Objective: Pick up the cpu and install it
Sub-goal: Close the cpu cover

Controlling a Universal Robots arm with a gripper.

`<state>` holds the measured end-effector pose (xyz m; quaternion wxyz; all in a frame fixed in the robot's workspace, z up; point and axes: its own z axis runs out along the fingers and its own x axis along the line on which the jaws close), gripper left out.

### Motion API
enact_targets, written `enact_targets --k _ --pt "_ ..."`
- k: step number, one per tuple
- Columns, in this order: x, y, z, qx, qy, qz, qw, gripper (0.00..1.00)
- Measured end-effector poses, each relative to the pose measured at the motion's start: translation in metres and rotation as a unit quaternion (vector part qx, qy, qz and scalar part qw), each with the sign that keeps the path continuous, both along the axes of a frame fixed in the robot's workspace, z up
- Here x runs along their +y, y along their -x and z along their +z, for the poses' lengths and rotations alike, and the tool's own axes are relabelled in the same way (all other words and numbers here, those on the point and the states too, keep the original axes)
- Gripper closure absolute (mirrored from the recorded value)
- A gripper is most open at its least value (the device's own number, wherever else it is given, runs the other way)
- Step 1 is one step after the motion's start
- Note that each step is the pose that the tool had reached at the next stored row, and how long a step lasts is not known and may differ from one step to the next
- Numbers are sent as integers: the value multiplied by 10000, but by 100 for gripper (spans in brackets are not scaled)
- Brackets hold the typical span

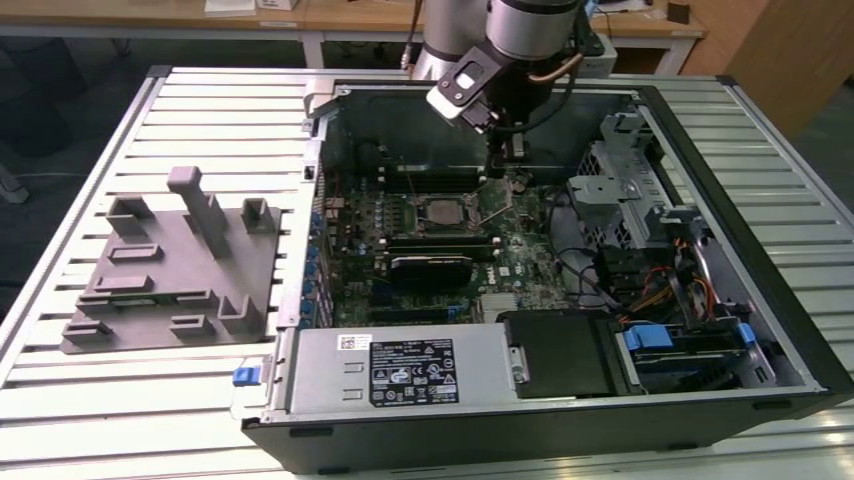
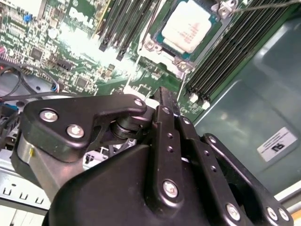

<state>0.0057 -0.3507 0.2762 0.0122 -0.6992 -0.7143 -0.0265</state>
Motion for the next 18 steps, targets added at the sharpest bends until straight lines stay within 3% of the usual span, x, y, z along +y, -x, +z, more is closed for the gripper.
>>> enact_targets --k 18 --pt "2 -122 -54 0 1 0 10000 89"
